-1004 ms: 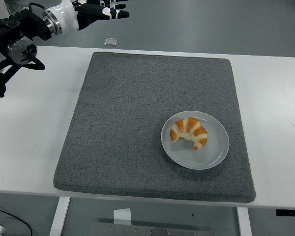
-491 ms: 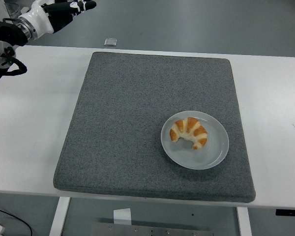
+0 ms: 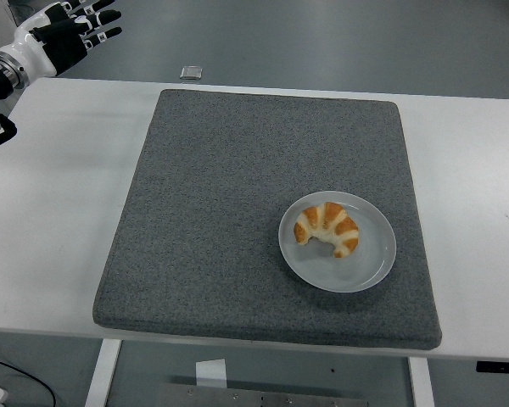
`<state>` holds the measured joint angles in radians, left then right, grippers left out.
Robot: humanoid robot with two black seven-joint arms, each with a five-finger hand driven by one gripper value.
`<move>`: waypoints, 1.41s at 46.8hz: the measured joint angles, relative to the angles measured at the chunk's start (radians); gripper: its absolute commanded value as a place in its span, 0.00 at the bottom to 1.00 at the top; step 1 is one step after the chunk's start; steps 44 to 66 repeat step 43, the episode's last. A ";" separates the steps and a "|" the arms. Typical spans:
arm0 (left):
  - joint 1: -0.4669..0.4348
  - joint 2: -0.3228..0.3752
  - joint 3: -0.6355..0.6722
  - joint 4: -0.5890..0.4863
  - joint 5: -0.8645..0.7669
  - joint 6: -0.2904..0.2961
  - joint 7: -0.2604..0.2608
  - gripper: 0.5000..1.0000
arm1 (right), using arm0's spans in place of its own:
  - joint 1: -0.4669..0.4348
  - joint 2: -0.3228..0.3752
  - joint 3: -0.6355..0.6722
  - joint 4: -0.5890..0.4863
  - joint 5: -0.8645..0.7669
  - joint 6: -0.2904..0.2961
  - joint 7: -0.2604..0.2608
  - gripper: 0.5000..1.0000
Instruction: Place the bread on the plate
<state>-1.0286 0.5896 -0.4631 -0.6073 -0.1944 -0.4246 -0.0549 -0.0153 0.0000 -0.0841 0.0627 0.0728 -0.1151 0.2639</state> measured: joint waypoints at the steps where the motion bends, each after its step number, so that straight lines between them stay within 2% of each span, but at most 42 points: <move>1: 0.002 -0.001 0.000 0.000 -0.013 0.000 0.005 1.00 | 0.000 0.000 0.001 0.000 0.000 0.000 0.000 0.86; 9: 0.021 -0.008 0.000 0.001 -0.074 -0.006 0.024 1.00 | 0.000 0.000 0.001 0.000 0.001 0.001 0.000 0.86; 66: 0.028 -0.031 -0.006 0.008 -0.077 -0.002 0.027 1.00 | -0.003 0.000 0.003 0.001 0.001 -0.001 0.000 0.86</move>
